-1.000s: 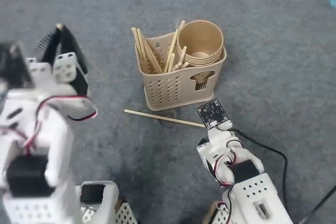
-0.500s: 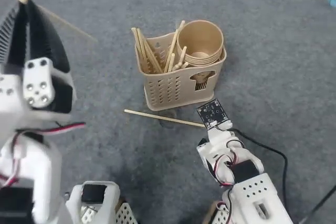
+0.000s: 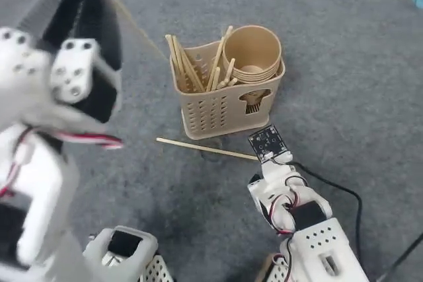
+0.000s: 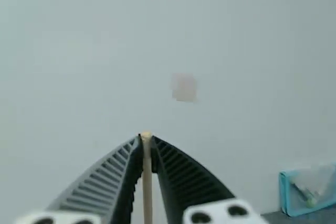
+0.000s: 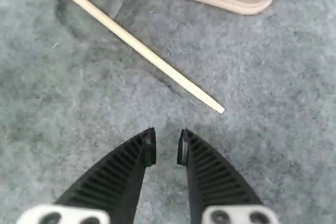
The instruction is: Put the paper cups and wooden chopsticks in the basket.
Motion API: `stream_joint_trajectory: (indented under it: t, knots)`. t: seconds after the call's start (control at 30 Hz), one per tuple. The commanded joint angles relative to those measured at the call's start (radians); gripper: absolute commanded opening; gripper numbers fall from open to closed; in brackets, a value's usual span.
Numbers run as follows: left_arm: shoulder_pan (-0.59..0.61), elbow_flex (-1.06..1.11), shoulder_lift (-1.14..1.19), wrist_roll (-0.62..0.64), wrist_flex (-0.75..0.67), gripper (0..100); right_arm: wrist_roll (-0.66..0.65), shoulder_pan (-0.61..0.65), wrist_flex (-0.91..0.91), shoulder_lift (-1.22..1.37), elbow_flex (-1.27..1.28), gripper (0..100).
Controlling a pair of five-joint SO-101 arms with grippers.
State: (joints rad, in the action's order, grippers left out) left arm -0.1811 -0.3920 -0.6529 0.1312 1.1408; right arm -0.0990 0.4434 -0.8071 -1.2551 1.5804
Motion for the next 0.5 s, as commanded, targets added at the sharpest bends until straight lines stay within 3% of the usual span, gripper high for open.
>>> stream_joint_trajectory:
  t: [0.0,0.17,0.47]
  knots:
    - [-0.037,-0.027,0.069,0.055,0.003,1,-0.015,0.005,0.025,-0.007,-0.009,8.0]
    - [-0.038,-0.021,0.144,0.143,0.008,1,-0.015,0.005,0.024,-0.007,-0.009,8.0]
    - [-0.032,0.179,0.180,0.143,-0.051,1,-0.017,0.005,0.024,-0.007,-0.011,8.0]
